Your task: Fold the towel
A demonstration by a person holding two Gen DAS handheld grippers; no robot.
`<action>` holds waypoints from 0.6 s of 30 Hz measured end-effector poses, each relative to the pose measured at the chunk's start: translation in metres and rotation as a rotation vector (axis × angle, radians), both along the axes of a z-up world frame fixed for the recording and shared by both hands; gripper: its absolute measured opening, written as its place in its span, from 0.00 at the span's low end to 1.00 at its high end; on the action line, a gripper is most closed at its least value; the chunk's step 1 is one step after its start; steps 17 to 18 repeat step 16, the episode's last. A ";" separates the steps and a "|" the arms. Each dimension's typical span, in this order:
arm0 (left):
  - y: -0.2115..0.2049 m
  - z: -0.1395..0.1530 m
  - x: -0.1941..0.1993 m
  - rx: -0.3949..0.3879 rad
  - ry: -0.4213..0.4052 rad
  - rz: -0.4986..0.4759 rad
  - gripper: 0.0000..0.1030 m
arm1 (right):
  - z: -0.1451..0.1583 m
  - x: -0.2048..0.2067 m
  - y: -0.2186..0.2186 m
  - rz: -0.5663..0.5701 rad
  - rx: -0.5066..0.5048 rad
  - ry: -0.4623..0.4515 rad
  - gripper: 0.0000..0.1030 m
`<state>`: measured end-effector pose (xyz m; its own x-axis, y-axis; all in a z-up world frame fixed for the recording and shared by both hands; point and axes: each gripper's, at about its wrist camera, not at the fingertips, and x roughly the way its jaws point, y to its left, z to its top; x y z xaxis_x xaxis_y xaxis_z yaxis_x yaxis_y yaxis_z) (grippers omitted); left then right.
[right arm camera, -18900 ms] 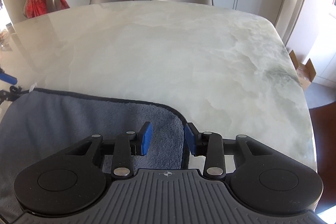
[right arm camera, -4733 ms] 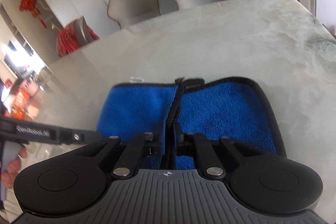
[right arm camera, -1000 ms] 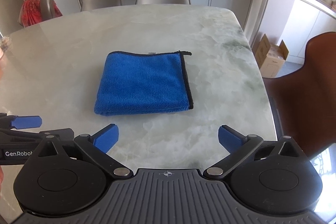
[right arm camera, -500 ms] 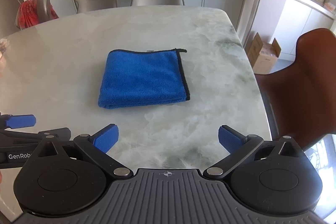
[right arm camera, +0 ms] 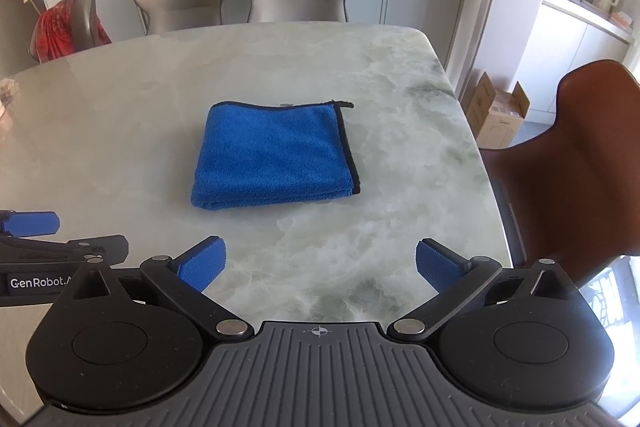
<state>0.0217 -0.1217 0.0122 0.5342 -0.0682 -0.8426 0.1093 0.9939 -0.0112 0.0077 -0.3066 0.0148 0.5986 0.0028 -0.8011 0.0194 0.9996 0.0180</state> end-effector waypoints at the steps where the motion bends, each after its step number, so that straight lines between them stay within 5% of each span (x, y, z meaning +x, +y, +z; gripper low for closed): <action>1: 0.001 0.000 0.000 -0.005 0.000 0.002 0.90 | 0.000 0.000 0.000 0.001 0.000 0.000 0.99; 18: 0.002 -0.001 0.000 -0.013 0.001 0.025 0.94 | -0.001 0.000 0.002 0.008 -0.012 0.008 0.99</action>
